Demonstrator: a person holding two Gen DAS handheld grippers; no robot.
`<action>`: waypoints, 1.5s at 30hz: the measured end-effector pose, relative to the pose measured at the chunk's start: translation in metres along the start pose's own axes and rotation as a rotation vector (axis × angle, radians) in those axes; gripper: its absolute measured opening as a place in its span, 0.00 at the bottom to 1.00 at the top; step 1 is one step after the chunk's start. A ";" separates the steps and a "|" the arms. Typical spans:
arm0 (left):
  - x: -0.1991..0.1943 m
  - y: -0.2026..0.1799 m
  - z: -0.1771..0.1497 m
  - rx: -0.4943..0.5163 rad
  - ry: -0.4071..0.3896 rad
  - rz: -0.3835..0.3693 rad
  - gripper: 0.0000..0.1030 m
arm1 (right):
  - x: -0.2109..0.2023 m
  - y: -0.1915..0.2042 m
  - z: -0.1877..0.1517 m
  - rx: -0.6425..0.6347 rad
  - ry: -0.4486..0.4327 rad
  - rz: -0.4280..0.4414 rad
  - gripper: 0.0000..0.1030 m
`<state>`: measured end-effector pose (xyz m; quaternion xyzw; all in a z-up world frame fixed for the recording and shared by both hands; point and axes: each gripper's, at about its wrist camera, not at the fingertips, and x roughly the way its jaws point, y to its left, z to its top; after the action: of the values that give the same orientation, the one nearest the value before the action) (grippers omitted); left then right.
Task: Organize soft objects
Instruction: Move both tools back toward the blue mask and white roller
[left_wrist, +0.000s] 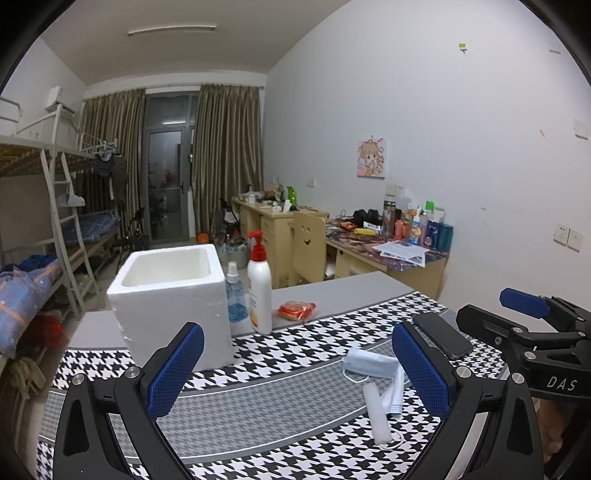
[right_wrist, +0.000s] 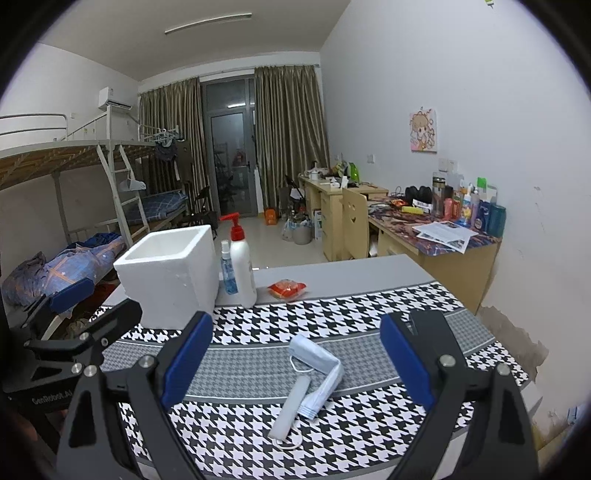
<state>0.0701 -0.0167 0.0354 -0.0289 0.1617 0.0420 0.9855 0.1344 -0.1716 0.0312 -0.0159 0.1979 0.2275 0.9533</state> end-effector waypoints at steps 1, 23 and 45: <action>0.001 -0.001 -0.001 -0.001 0.002 -0.002 0.99 | 0.000 -0.001 -0.001 0.000 0.002 0.001 0.92; 0.039 -0.016 -0.026 -0.002 0.115 -0.044 0.99 | 0.026 -0.031 -0.016 0.041 0.075 -0.033 0.92; 0.077 -0.036 -0.050 0.028 0.231 -0.051 0.99 | 0.058 -0.055 -0.031 0.073 0.144 -0.014 0.92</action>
<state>0.1304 -0.0507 -0.0350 -0.0241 0.2742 0.0110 0.9613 0.1944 -0.1997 -0.0224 0.0011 0.2738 0.2115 0.9382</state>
